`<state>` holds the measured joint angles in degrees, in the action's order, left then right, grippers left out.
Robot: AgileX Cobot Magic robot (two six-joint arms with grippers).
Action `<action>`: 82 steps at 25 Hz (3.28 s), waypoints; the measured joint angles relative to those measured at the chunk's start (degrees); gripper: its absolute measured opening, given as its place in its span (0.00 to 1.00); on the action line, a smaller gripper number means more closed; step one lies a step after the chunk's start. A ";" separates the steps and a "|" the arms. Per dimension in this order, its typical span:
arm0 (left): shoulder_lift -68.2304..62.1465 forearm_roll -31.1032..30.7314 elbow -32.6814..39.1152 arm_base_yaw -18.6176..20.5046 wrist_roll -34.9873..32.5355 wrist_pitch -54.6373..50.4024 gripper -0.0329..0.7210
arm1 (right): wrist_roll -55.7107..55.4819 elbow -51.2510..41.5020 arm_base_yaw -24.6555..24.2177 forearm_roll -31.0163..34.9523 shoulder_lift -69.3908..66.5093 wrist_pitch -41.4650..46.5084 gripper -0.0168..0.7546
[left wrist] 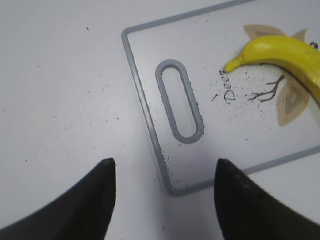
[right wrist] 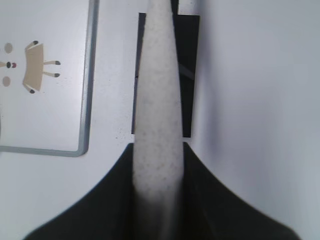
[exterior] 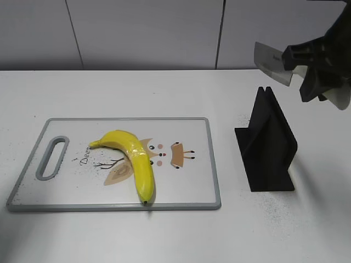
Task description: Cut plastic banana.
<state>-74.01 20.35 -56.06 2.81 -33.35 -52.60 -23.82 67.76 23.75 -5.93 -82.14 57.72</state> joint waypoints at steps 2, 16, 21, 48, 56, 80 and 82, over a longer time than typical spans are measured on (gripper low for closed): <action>0.22 -0.09 2.45 0.00 0.00 0.05 0.82 | -0.81 -1.65 0.00 -0.74 1.08 -1.53 0.24; 20.72 -0.13 18.30 0.00 0.40 2.32 0.82 | -2.70 -11.61 0.00 -0.95 4.79 -10.38 0.24; 30.59 -1.84 24.27 0.00 3.84 1.45 0.82 | -2.70 -12.81 0.00 -0.95 4.79 -11.61 0.24; 64.27 -7.94 28.22 0.00 12.47 -11.56 0.82 | -2.99 -24.06 0.00 4.63 3.63 -21.30 0.48; 72.74 -7.83 28.22 0.00 12.52 -11.45 0.82 | -0.93 -24.06 0.00 4.92 10.13 -16.90 0.88; 74.11 -8.86 28.22 -5.99 16.67 -11.35 0.82 | 20.22 -37.40 0.00 5.07 74.34 -2.29 0.77; 74.11 -11.23 28.22 -5.10 19.72 -11.29 0.82 | 20.22 -37.68 0.00 5.01 76.20 1.29 0.77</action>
<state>0.10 9.12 -27.84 -2.30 -13.63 -63.90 -3.59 30.09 23.75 -0.93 -5.94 59.01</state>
